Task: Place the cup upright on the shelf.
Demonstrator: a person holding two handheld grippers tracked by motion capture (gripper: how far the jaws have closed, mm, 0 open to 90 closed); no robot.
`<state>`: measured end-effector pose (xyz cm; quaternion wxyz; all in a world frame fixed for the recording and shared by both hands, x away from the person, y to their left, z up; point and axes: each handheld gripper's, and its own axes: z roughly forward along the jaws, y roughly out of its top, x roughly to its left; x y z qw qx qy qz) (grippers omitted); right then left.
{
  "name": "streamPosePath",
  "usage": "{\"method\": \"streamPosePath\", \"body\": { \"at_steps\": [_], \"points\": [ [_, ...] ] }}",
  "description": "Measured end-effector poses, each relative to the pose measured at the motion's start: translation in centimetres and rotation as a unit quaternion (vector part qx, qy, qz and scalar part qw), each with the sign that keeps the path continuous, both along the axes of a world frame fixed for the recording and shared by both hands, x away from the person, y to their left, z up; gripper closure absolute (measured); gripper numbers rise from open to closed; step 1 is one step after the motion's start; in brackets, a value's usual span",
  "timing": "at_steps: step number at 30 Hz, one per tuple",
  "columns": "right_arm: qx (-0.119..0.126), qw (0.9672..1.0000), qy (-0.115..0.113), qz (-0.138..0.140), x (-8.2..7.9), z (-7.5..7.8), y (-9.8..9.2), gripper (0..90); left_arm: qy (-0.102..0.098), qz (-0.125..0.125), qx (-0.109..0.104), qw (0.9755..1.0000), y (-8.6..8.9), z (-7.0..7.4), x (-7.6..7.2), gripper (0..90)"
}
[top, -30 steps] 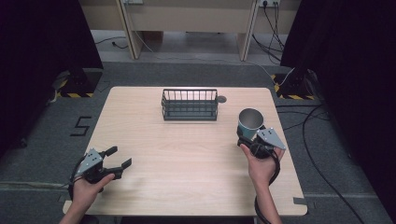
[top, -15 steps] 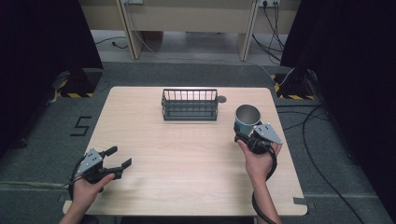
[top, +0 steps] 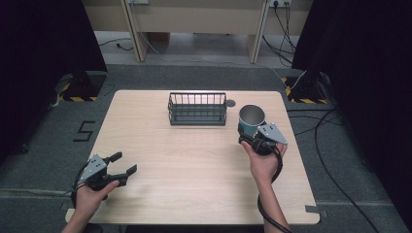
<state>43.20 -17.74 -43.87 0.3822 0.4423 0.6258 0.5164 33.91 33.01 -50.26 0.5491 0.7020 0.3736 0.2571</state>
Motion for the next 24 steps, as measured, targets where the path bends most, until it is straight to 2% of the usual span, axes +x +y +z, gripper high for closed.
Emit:
{"method": "streamPosePath", "body": {
  "at_steps": [24],
  "points": [
    [0.003, 0.9998, -0.006, 0.019, 1.5, 1.0, 2.6, 18.6, 0.0, 0.0, -0.001, 1.0, 0.0, 0.0, 0.0, 16.8]
  ]
}}
